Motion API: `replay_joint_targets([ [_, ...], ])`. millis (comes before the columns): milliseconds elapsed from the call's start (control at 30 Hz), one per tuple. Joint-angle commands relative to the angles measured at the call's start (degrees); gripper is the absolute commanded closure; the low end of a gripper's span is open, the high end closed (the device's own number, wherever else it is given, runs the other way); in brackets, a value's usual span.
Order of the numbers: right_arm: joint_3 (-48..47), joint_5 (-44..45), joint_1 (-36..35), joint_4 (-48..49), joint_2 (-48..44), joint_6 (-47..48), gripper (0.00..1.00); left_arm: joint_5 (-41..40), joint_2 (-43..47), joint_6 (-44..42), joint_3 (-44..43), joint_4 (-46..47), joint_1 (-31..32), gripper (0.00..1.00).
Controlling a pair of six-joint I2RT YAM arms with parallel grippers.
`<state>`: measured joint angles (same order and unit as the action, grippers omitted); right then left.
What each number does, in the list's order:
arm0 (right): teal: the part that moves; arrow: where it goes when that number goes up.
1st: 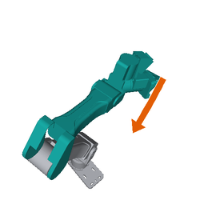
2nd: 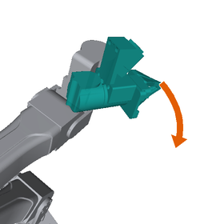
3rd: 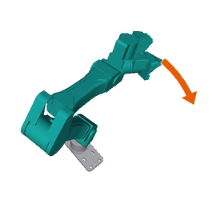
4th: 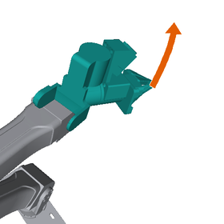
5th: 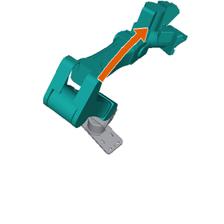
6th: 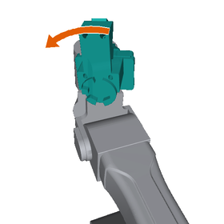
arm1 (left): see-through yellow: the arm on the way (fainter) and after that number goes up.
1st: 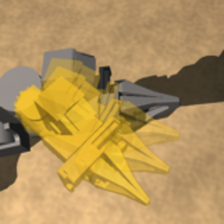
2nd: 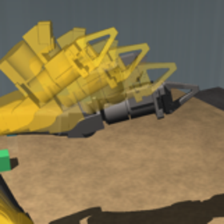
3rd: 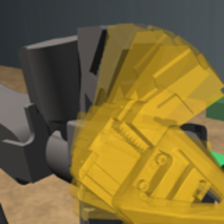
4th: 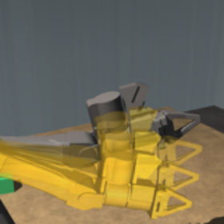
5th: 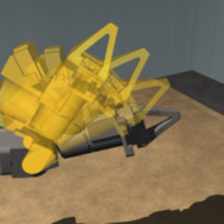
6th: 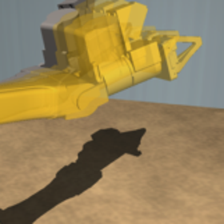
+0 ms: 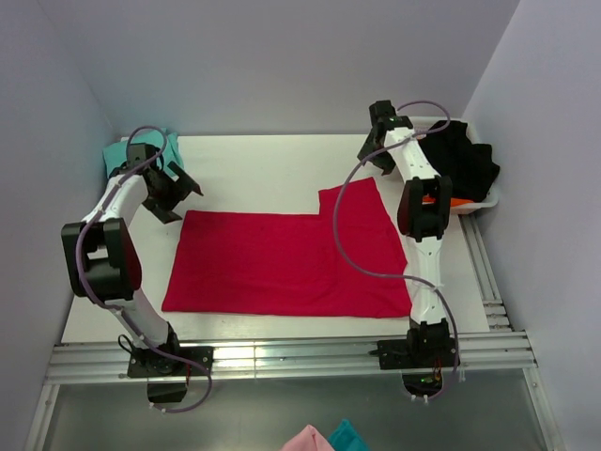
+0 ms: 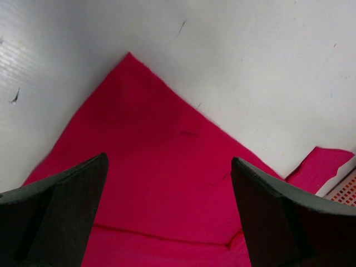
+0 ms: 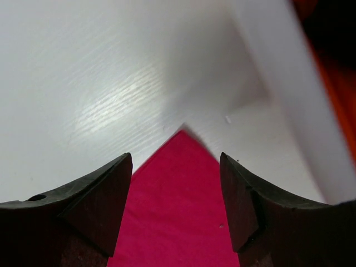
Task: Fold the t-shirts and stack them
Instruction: Fold the tshirt
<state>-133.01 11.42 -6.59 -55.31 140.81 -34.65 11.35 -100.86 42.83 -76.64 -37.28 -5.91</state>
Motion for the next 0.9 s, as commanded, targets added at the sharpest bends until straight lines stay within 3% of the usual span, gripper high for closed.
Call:
replay_joint_targets([
  [0,-3.1,1.7,0.7,1.9,2.0,-0.3,0.29,0.4,5.1,-2.2,1.4,1.2,0.1,0.02],
  [200,0.6,1.0,0.2,2.4,3.6,-2.1,0.31,-0.1,8.5,-1.5,3.8,0.4,0.2,0.02],
  [400,-3.7,2.6,-1.1,-0.2,5.7,-1.4,0.28,-1.5,11.0,-0.6,5.7,-0.4,0.1,0.02],
  [567,-3.7,3.3,-1.1,-1.2,5.7,-0.3,0.38,-1.5,12.9,0.5,6.9,-0.3,-0.2,0.02],
  [633,-4.9,2.7,-1.1,-1.9,6.3,-0.2,0.58,-1.2,13.3,1.2,7.0,-0.3,-0.2,0.02],
  [767,-6.3,2.4,-1.1,-3.3,6.8,0.6,0.63,-1.3,13.8,2.0,7.5,-0.3,-0.2,0.01],
  [800,-6.7,2.6,-1.2,-3.7,6.8,0.4,0.80,-1.5,13.8,2.3,7.5,-0.3,-0.2,0.02],
  [867,-6.5,1.9,-1.2,-3.1,6.1,1.0,0.82,-1.8,14.0,2.4,7.6,-0.6,-0.2,0.02],
])
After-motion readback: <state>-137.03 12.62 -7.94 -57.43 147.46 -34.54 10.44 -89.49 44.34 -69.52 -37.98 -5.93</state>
